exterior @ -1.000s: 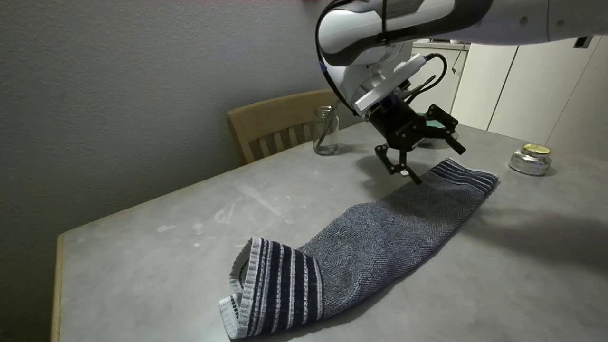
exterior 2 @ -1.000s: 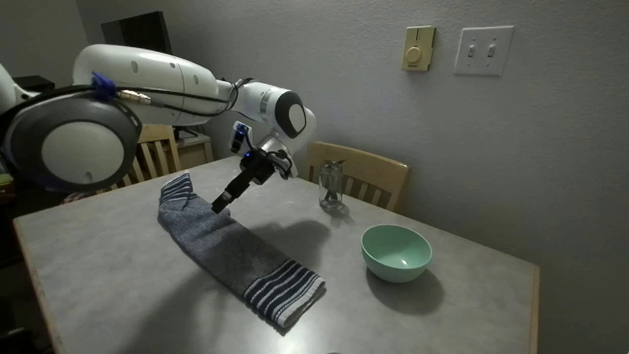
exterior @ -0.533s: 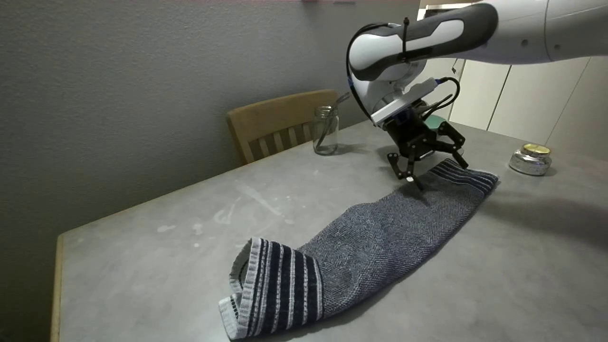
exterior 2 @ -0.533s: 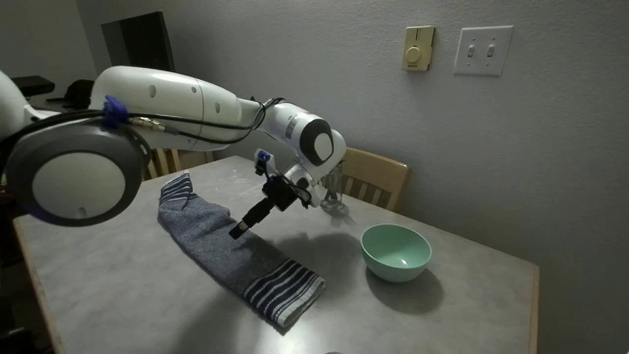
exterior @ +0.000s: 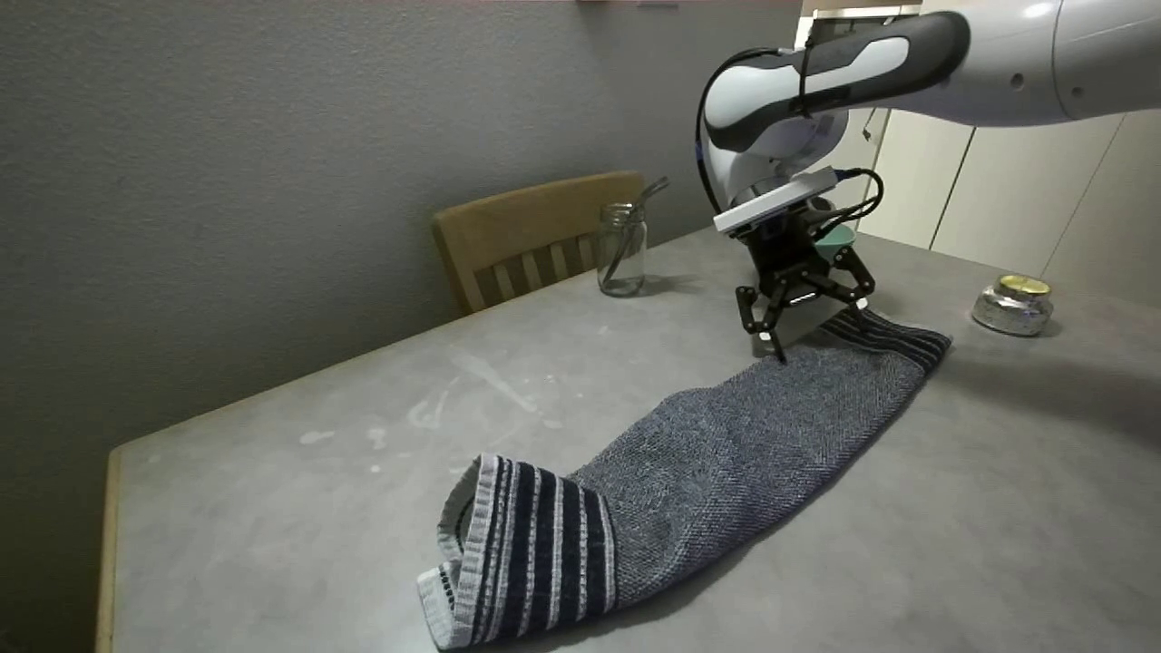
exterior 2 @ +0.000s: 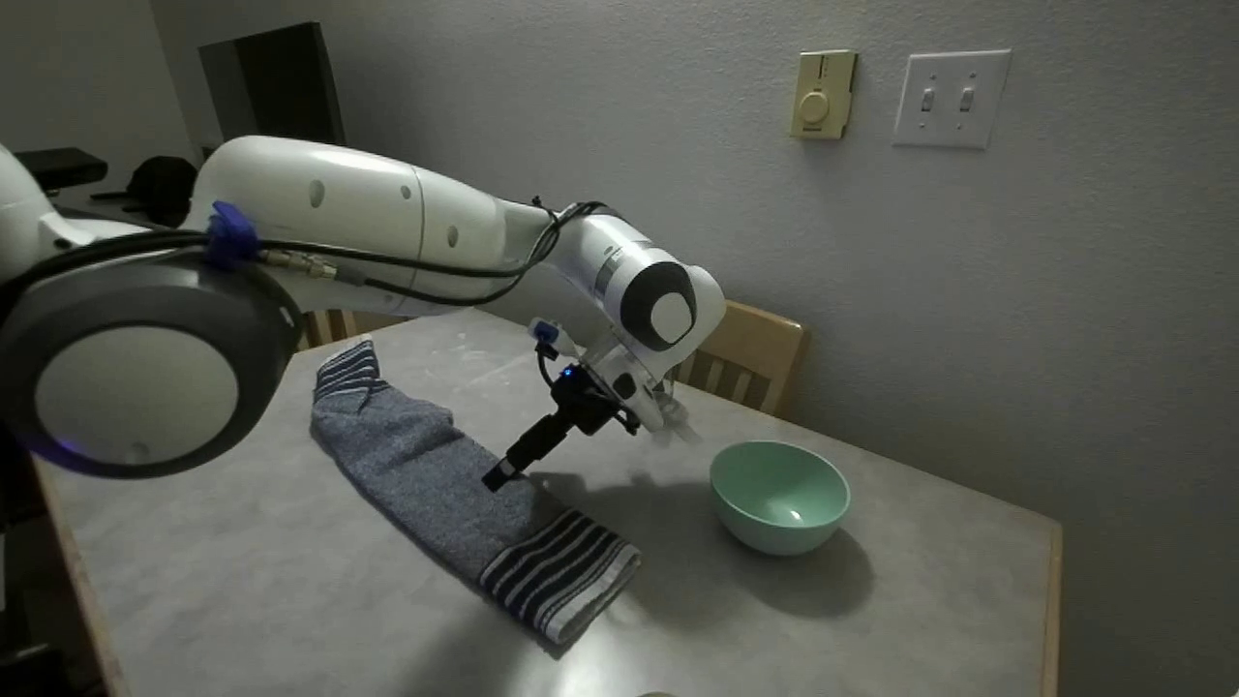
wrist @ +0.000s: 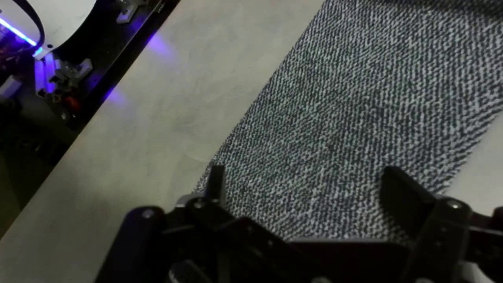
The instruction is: Unfold the towel once from right to left
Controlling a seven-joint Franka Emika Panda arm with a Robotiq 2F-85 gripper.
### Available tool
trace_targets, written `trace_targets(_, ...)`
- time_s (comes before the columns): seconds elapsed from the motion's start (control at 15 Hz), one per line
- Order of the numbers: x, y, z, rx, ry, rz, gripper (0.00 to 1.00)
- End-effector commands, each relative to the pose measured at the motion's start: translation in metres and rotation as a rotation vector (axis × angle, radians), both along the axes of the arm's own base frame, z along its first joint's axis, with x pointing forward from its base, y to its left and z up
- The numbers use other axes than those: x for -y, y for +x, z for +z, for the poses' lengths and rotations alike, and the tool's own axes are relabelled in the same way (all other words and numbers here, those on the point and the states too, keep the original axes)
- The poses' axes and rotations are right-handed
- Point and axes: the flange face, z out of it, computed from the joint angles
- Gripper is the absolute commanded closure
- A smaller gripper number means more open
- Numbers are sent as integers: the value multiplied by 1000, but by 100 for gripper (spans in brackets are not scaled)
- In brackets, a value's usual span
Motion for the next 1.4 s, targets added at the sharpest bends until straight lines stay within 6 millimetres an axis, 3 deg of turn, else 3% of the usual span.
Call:
trace_targets(0.0, -30, 4, 8, -34, -38, -27, 0)
trace_targets(0.47, -82, 1, 39, -211, -351, -162, 0)
trace_targets(0.73, -100, 0, 49, -325, -509, -310, 0)
trace_targets(1.07, -91, 32, 63, -55, -646, -361, 0)
trace_targets(1.33, -82, 61, 73, 165, -626, -400, 0)
